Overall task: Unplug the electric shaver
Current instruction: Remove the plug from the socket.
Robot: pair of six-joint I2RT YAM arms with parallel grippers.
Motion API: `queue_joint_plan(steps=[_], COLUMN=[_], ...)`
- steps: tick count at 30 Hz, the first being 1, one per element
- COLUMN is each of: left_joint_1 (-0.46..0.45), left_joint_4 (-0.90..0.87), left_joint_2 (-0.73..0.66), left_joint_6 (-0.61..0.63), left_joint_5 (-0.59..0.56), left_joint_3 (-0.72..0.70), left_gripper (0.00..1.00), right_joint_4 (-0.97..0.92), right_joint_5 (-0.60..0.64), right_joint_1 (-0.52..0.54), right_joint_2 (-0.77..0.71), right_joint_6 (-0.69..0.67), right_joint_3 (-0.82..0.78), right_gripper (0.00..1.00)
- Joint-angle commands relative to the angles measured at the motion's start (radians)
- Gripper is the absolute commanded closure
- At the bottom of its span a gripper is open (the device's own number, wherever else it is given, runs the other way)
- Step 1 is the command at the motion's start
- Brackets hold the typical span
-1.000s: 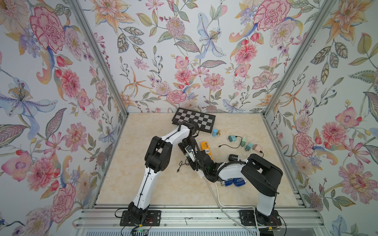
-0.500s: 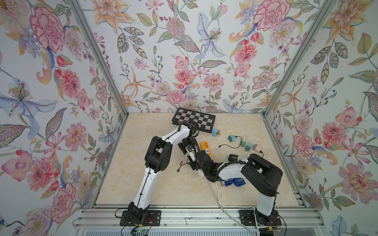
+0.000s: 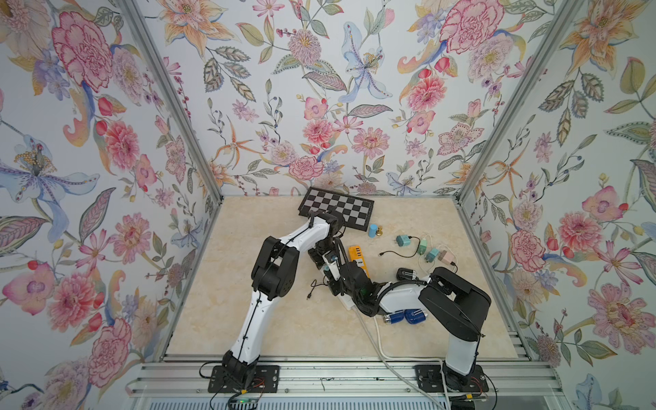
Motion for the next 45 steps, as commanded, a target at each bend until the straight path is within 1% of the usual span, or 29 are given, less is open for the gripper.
queue_joint_plan(steps=[1,3,5,8,10,13,14,17,18,20,22,24,26,28,30,33,36,38,39,40,41,42,45], left_joint_1=[-0.019,-0.019,-0.02,-0.023,-0.027,-0.029,-0.029,-0.031,-0.031,-0.031,-0.031,-0.032,-0.031,-0.032,-0.032,-0.033,-0.034,-0.036,-0.037,-0.037,-0.037,-0.038,-0.039], left_joint_4=[-0.024,-0.026,-0.025,-0.025,-0.025,-0.02,-0.018,-0.018,-0.018,-0.023,-0.028,-0.03,-0.03,-0.03,-0.031,-0.029,-0.027,-0.027,-0.026,-0.027,-0.027,-0.026,-0.026], left_joint_2=[0.017,0.017,0.017,0.016,0.015,0.017,0.017,0.019,0.021,0.024,0.029,0.034,0.037,0.037,0.038,0.034,0.029,0.03,0.033,0.034,0.036,0.036,0.037], left_joint_6=[0.026,0.026,0.027,0.028,0.028,0.028,0.027,0.025,0.025,0.024,0.024,0.022,0.022,0.022,0.022,0.021,0.019,0.017,0.016,0.016,0.014,0.014,0.011], left_joint_5=[-0.033,-0.035,-0.036,-0.041,-0.042,-0.042,-0.041,-0.038,-0.038,-0.039,-0.041,-0.038,-0.035,-0.035,-0.036,-0.04,-0.045,-0.045,-0.045,-0.045,-0.044,-0.043,-0.044], left_joint_3=[-0.007,-0.01,-0.013,-0.019,-0.024,-0.031,-0.031,-0.029,-0.025,-0.016,-0.007,-0.001,0.001,0.003,0.001,-0.003,-0.008,-0.007,-0.005,-0.004,-0.003,-0.003,-0.003], left_gripper=[0.73,0.73,0.73,0.73,0.73,0.73,0.73,0.73,0.73,0.73,0.73,0.73,0.74,0.73,0.73,0.73,0.73,0.73,0.73,0.73,0.73,0.73,0.73], right_joint_4=[-0.001,-0.005,-0.001,0.049,0.092,0.137,0.144,0.12,0.089,0.019,-0.013,-0.016,-0.027,-0.029,-0.015,0.049,0.119,0.177,0.209,0.219,0.211,0.189,0.077], right_joint_5=[0.036,0.049,0.03,-0.06,-0.137,-0.22,-0.228,-0.235,-0.216,-0.141,-0.047,0.012,0.047,0.048,0.014,-0.081,-0.19,-0.268,-0.298,-0.302,-0.306,-0.298,-0.182], right_joint_1=[0.055,0.06,0.048,-0.019,-0.057,-0.082,-0.083,-0.071,-0.056,-0.008,0.049,0.081,0.093,0.086,0.063,-0.006,-0.054,-0.083,-0.096,-0.098,-0.093,-0.077,-0.006], right_joint_2=[-0.031,-0.033,-0.044,-0.069,-0.078,-0.083,-0.083,-0.078,-0.077,-0.079,-0.077,-0.075,-0.073,-0.079,-0.093,-0.122,-0.139,-0.136,-0.131,-0.128,-0.127,-0.13,-0.146], right_joint_6=[-0.12,-0.113,-0.069,0.085,0.16,0.212,0.219,0.21,0.174,0.074,-0.036,-0.092,-0.107,-0.094,-0.044,0.08,0.149,0.221,0.264,0.289,0.288,0.256,0.111], right_joint_3=[0.043,0.04,0.03,-0.018,-0.042,-0.055,-0.054,-0.034,-0.02,0.01,0.023,0.025,0.029,0.026,0.007,-0.045,-0.074,-0.089,-0.095,-0.095,-0.086,-0.076,-0.035], right_gripper=[0.99,1.0,1.0,1.0,1.0,1.0,1.0,1.0,1.0,1.0,1.0,1.0,1.0,1.0,1.0,1.0,1.0,1.0,1.0,1.0,1.0,1.0,1.0])
